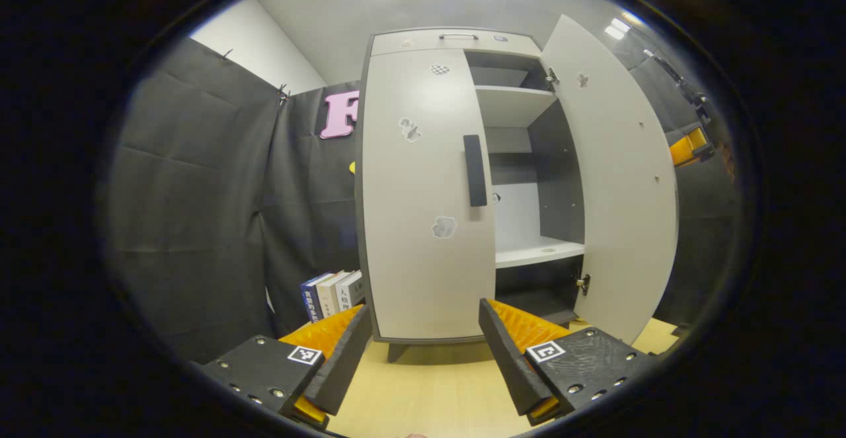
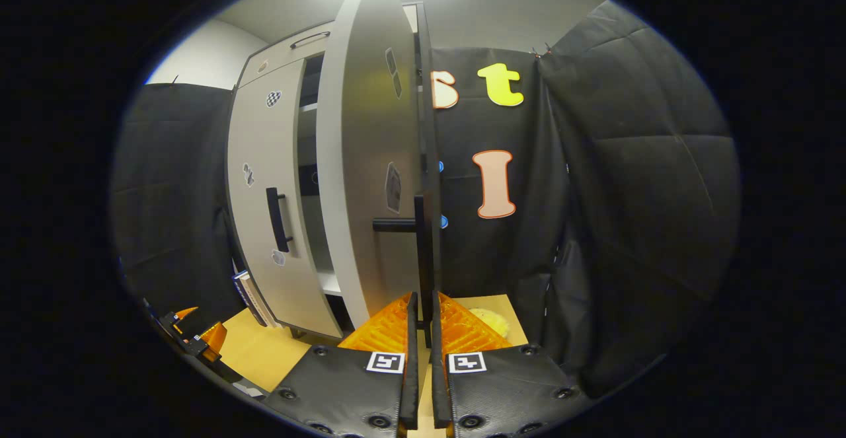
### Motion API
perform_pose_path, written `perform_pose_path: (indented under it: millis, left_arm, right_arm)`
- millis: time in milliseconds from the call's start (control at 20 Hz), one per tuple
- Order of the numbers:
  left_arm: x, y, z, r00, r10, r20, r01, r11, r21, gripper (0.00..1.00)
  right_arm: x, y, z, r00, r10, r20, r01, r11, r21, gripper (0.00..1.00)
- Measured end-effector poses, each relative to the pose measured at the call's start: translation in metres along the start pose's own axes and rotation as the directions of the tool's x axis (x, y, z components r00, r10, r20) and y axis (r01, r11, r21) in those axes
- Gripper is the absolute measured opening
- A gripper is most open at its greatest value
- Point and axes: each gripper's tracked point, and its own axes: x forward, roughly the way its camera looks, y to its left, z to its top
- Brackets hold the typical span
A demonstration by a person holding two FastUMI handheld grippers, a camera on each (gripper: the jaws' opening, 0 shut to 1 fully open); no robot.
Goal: Open the right door of the double-door shoe cabinet with the right hand, and open the left door with the left hand.
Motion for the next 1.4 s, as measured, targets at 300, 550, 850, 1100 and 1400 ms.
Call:
perform_pose_path:
  millis: [300, 550, 850, 1100, 1400]
  left_arm:
    - [-0.001, -0.028, 0.002, 0.999, -0.052, 0.001, 0.052, 0.998, 0.029, 0.95]
    - [0.01, -0.047, 0.011, 0.995, -0.097, 0.008, 0.097, 0.994, 0.045, 0.96]
    - [0.044, -0.067, 0.046, 0.99, -0.135, 0.049, 0.133, 0.99, 0.044, 0.96]
    - [0.087, -0.073, 0.089, 0.985, -0.151, 0.087, 0.149, 0.988, 0.027, 0.98]
    - [0.147, -0.071, 0.136, 0.981, -0.15, 0.125, 0.148, 0.989, 0.02, 0.98]
  right_arm:
    - [-0.012, -0.003, -0.011, 0.999, 0.044, 0.002, -0.044, 0.997, 0.058, 0.07]
    - [-0.042, -0.036, -0.015, 0.997, -0.009, 0.071, -0.003, 0.986, 0.166, 0.1]
    - [-0.066, -0.121, -0.063, 0.965, -0.264, -0.007, 0.26, 0.947, 0.187, 0.98]
    - [-0.085, -0.144, -0.07, 0.936, -0.352, 0.015, 0.348, 0.93, 0.117, 0.98]
    - [-0.081, -0.145, -0.085, 0.937, -0.349, -0.012, 0.349, 0.935, 0.068, 0.98]
